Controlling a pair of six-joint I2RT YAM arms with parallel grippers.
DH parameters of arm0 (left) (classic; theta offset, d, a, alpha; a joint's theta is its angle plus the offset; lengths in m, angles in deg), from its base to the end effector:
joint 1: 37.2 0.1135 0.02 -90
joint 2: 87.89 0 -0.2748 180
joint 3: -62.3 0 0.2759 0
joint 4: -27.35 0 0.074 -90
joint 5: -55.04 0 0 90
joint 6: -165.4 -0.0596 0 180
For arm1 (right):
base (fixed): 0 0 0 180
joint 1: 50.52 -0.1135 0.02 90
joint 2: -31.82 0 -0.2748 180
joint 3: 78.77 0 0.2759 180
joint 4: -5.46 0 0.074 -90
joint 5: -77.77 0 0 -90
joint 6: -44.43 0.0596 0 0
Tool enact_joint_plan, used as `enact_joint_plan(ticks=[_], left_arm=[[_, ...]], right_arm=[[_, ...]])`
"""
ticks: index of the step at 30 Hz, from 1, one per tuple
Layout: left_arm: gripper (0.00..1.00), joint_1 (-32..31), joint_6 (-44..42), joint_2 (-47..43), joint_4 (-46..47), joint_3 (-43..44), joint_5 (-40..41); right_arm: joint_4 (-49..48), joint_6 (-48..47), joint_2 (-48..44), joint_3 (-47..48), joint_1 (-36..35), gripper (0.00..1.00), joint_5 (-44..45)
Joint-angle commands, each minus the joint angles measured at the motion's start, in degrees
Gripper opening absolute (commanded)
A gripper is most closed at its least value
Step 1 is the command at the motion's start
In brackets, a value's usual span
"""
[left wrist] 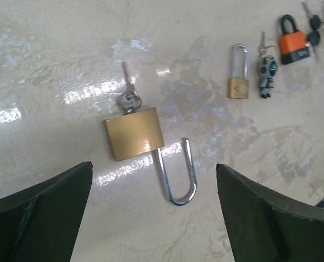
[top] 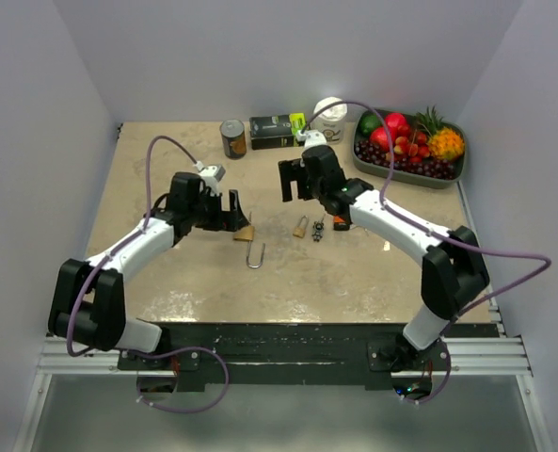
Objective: Lock with the key
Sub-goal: Pick up the lock from the center of the board.
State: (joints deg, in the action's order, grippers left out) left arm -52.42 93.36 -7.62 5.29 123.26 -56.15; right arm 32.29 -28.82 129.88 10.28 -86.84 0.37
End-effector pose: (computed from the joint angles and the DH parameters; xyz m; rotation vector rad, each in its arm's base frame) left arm 0.3139 -0.1077 0.2075 0.1412 2.3355 -0.7187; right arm 0.3607 0.2490 0.2650 -0.2503 2.1789 0.2839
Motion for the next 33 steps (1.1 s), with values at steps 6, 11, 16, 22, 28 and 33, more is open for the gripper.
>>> enact_joint_plan(ticks=[6, 11, 16, 22, 28, 33], left_arm=[[0.99, -9.2, 6.4, 9.7, -5.9, 9.9, 23.7], [0.99, -12.4, 7.6, 13.7, -7.2, 13.5, 29.6], [0.9, -14.9, 8.8, 17.4, -9.4, 15.2, 33.6], [0.86, -15.1, 10.3, 20.3, -11.2, 15.0, 34.5], [0.82, -15.4, 9.6, 22.5, -9.8, 14.4, 33.7], [0.7, -16.0, 9.3, 23.5, -9.3, 13.3, 33.9]], right_arm=[[-13.1, -21.1, -9.5, -6.7, 1.4, 0.99, -3.5], [-7.1, -17.9, -8.0, -5.0, 2.6, 0.99, -5.0], [-6.4, -14.5, -8.1, -6.2, 4.7, 0.99, -6.4], [-6.5, -13.4, -8.2, -6.2, 5.6, 0.99, -6.8], [-6.4, -13.2, -7.6, -6.0, 5.8, 0.99, -6.2], [-5.9, -12.6, -7.4, -6.0, 6.1, 0.99, -7.1]])
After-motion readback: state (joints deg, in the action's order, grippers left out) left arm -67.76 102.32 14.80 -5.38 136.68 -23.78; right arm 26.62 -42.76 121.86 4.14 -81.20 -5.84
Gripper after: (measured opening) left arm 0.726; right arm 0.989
